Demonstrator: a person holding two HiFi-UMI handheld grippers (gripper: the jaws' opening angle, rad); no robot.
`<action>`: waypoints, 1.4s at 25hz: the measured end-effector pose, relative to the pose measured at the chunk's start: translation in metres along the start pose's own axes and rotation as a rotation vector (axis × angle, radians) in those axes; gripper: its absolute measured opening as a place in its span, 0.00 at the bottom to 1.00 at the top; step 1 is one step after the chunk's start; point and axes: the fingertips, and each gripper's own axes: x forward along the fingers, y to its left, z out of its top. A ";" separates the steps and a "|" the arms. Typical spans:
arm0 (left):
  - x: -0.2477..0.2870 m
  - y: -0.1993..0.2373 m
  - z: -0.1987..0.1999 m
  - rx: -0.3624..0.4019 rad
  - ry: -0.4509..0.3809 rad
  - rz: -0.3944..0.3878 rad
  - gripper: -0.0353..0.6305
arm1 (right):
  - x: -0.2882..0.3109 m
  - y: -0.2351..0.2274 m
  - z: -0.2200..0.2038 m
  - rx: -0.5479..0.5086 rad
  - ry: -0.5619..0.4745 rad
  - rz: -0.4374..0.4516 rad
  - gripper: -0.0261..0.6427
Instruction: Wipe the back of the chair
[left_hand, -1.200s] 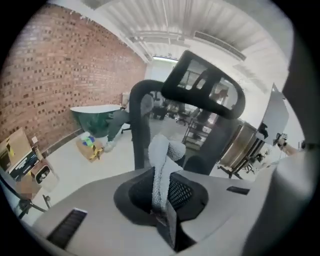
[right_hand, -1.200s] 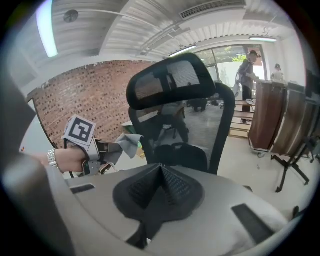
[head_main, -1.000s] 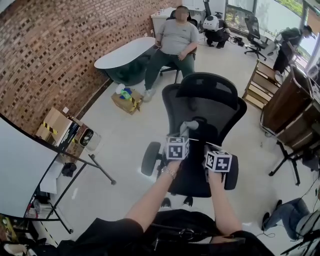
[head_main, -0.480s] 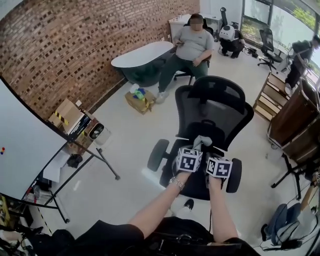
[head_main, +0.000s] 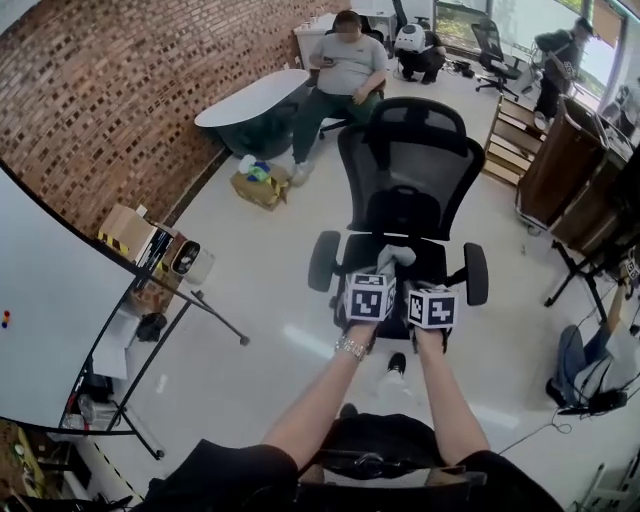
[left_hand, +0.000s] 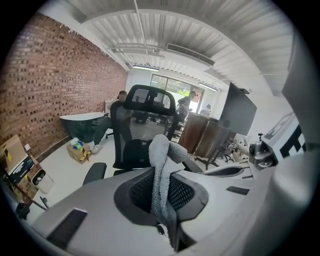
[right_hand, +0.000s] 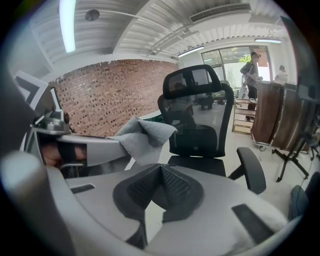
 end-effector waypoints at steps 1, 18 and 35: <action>-0.013 -0.007 -0.007 -0.001 0.001 -0.016 0.10 | -0.010 0.009 -0.015 -0.003 0.009 -0.004 0.05; -0.075 -0.041 -0.024 0.040 0.000 -0.048 0.10 | -0.062 0.056 -0.048 -0.042 -0.013 0.025 0.05; -0.064 -0.065 -0.014 0.044 -0.023 -0.042 0.10 | -0.074 0.025 -0.050 -0.028 -0.012 0.038 0.05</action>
